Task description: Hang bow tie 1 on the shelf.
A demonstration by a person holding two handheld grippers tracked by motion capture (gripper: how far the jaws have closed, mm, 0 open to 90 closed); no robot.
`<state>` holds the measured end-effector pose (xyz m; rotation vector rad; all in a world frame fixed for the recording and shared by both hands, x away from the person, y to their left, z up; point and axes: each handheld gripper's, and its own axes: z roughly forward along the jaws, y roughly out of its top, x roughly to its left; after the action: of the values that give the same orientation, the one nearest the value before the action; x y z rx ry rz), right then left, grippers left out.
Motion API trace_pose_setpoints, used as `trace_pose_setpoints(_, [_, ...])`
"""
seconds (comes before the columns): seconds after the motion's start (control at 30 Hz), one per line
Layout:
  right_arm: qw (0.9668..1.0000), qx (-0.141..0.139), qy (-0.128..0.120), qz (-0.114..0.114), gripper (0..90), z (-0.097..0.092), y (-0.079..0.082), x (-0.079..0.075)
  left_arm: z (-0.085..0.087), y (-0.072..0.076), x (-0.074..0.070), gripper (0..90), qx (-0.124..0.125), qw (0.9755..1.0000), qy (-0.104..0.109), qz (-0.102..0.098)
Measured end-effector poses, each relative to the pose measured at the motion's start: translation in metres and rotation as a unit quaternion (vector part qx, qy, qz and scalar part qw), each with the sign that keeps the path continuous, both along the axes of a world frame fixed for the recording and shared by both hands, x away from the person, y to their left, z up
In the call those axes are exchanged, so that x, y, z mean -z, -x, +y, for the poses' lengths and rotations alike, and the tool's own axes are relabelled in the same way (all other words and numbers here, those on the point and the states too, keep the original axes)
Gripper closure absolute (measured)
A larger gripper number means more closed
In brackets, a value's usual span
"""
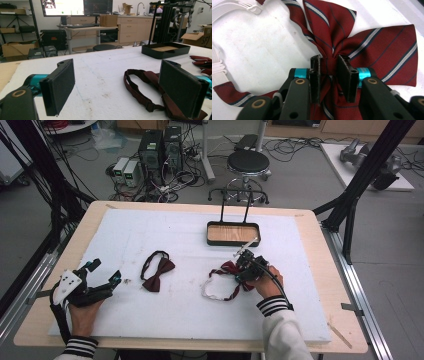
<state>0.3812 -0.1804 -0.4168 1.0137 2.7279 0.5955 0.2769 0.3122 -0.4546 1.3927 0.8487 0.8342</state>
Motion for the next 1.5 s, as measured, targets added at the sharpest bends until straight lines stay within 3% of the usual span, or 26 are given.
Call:
trace_pose_setpoints(0.43, [1.0000,-0.004,0.004,-0.005,75.0,0.002,0.002,-0.001,0.000,0.000,0.000,14.3,0.000,1.0000,0.000,0.000])
trace_pose_setpoints(0.73, [0.9995,0.002,-0.029,-0.014,75.0,0.000,0.002,-0.006,0.000,0.000,0.000,14.3,0.000,1.0000,0.000,-0.001])
trace_pose_setpoints(0.87, [0.9985,0.003,-0.047,-0.028,75.1,-0.003,0.003,-0.010,0.000,0.000,0.000,14.3,-0.001,1.0000,0.000,0.000])
trace_pose_setpoints(1.27, [0.9888,0.026,-0.119,-0.087,75.1,-0.012,0.003,-0.024,0.000,0.000,0.000,14.3,-0.001,1.0000,0.000,0.000])
trace_pose_setpoints(1.37, [0.9848,0.031,-0.139,-0.099,75.1,-0.013,0.005,-0.027,0.000,0.000,0.000,14.3,0.000,1.0000,0.000,0.000])
trace_pose_setpoints(1.5, [0.9767,0.034,-0.164,-0.134,75.2,-0.015,0.007,-0.034,0.000,0.000,0.000,14.3,0.000,1.0000,-0.001,0.000])
